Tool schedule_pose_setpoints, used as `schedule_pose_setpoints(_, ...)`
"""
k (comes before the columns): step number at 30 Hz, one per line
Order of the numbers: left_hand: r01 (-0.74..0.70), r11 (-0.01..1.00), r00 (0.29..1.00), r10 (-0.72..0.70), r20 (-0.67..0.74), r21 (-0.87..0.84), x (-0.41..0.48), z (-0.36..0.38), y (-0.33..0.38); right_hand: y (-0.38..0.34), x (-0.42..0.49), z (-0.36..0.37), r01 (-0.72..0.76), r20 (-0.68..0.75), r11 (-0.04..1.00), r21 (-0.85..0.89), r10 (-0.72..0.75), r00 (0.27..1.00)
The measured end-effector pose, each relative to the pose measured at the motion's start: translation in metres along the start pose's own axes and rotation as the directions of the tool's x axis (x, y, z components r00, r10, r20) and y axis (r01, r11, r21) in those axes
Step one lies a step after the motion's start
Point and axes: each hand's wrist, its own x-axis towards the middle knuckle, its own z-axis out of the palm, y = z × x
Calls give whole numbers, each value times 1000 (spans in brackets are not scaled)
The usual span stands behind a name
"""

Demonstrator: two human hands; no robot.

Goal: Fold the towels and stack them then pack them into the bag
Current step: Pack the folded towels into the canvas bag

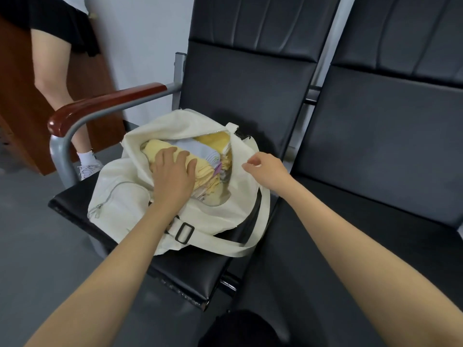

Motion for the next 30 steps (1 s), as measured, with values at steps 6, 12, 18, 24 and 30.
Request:
schedule_pose_setpoints(6,-98,968,902,185,390,-233,-29,-9,50,34,-12,23,163,223,979,-120,-133,966)
schedule_pose_setpoints(12,8,999,789,20,615,-43,-44,0,54,35,-15,26,-27,153,999,-32,32,988)
schedule_pose_setpoints(18,-66,947,960,147,239,-315,-15,-47,60,23,-16,43,-215,154,866,452,162,975)
schedule_pose_setpoints(24,55,953,998,-48,31,-299,21,-66,16,-27,-3,57,90,-37,907,411,-82,996)
schedule_pose_setpoints(30,283,959,923,-263,282,-30,4,-26,-16,-42,9,72,293,-1,955,50,-293,956)
